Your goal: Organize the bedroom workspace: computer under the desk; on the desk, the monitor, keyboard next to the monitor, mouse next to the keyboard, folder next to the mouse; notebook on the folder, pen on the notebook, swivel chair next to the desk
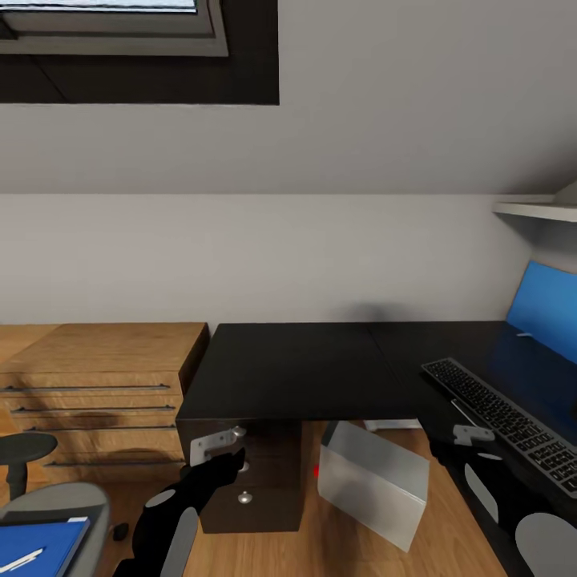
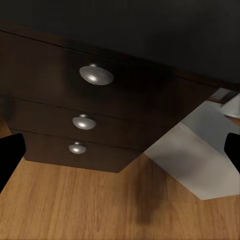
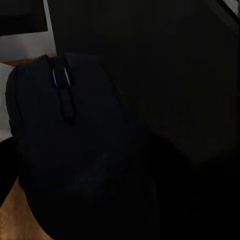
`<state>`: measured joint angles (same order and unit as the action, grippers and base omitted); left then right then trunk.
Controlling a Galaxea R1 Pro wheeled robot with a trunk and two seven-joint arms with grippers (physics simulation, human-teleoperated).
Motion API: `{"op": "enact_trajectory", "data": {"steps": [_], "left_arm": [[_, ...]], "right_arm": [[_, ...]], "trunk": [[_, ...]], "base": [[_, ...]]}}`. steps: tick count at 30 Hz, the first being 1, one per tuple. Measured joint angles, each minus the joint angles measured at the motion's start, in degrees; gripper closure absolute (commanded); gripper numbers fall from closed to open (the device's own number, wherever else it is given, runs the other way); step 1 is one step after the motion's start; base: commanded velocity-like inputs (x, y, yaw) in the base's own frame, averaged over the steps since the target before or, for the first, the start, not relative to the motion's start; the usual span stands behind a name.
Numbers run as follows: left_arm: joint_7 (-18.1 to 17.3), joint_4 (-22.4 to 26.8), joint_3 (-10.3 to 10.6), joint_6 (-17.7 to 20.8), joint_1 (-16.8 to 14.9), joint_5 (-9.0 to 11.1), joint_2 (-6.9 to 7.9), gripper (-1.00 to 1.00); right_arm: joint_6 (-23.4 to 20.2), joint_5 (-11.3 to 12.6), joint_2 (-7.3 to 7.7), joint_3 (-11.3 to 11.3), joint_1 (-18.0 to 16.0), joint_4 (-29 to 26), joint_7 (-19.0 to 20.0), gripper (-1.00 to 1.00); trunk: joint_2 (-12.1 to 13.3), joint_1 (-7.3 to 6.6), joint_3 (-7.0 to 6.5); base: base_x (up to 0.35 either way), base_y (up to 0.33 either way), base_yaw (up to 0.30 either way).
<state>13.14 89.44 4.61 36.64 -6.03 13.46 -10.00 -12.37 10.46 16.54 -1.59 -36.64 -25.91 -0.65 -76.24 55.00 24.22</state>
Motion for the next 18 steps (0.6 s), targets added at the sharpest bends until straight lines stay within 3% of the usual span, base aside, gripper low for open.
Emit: {"op": "enact_trajectory", "data": {"steps": [18], "left_arm": [[0.0, 0.0, 0.0, 0.0, 0.0, 0.0, 0.0, -1.0]], "right_arm": [[0.1, -0.1, -0.01, 0.0, 0.0, 0.0, 0.0, 1.0]], "trunk": [[7.2, -3.96, -3.23]], "base": [[0.0, 0.0, 0.0]]}}
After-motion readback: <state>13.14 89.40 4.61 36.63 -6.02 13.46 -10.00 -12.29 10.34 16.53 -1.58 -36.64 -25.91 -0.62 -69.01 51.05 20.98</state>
